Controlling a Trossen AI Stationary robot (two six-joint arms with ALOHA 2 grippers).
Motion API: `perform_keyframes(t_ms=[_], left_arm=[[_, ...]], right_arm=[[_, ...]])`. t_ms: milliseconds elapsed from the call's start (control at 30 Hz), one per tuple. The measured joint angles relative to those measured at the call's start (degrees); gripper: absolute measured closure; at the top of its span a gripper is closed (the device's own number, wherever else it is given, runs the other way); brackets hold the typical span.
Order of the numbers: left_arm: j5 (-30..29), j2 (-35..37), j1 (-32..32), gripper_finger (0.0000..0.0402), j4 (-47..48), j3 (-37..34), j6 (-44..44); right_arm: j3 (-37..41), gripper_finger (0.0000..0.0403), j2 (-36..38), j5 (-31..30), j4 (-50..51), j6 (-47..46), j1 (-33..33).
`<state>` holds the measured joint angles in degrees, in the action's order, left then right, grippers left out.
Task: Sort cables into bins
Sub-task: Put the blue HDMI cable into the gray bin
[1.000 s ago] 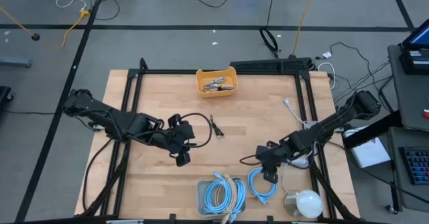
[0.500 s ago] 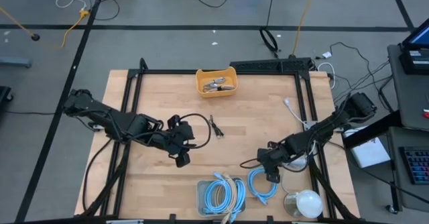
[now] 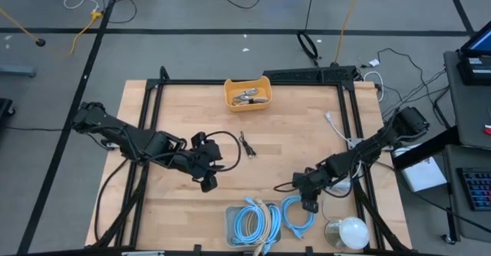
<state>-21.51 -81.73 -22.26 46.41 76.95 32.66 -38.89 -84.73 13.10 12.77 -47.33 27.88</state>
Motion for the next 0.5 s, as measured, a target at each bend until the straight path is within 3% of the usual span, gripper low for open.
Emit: perform_keyframes(t_ms=[300,500], left_arm=[[-1.1,0.0,-0.2,0.0270,0.0,0.0,0.6],[-1.6,0.0,-0.8,0.0270,-0.1,0.0,0.8]], right_arm=[[0.1,0.0366,0.3,-0.4,-2.9,-6.2,0.0],[-1.0,0.0366,7.5,-9.1,0.6,-10.9,-1.7]])
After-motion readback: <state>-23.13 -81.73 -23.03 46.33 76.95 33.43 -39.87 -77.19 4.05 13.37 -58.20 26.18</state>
